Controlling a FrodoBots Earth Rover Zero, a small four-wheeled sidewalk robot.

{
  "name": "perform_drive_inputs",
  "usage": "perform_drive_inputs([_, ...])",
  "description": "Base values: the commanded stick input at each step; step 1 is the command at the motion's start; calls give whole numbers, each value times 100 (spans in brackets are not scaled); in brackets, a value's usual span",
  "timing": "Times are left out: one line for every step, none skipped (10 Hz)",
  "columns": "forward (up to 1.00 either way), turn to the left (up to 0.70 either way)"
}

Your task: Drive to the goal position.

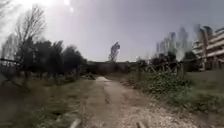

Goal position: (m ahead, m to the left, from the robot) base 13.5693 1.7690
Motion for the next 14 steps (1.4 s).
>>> perform_drive_inputs([100, 0])
perform_drive_inputs([100, 0])
perform_drive_inputs([100, 0])
perform_drive_inputs([100, 0])
perform_drive_inputs([100, -18])
perform_drive_inputs([100, -24])
perform_drive_inputs([100, -8])
perform_drive_inputs([100, 0])
perform_drive_inputs([100, 0])
perform_drive_inputs([100, 0])
perform_drive_inputs([100, 0])
perform_drive_inputs([100, 0])
perform_drive_inputs([100, 0])
perform_drive_inputs([100, 0])
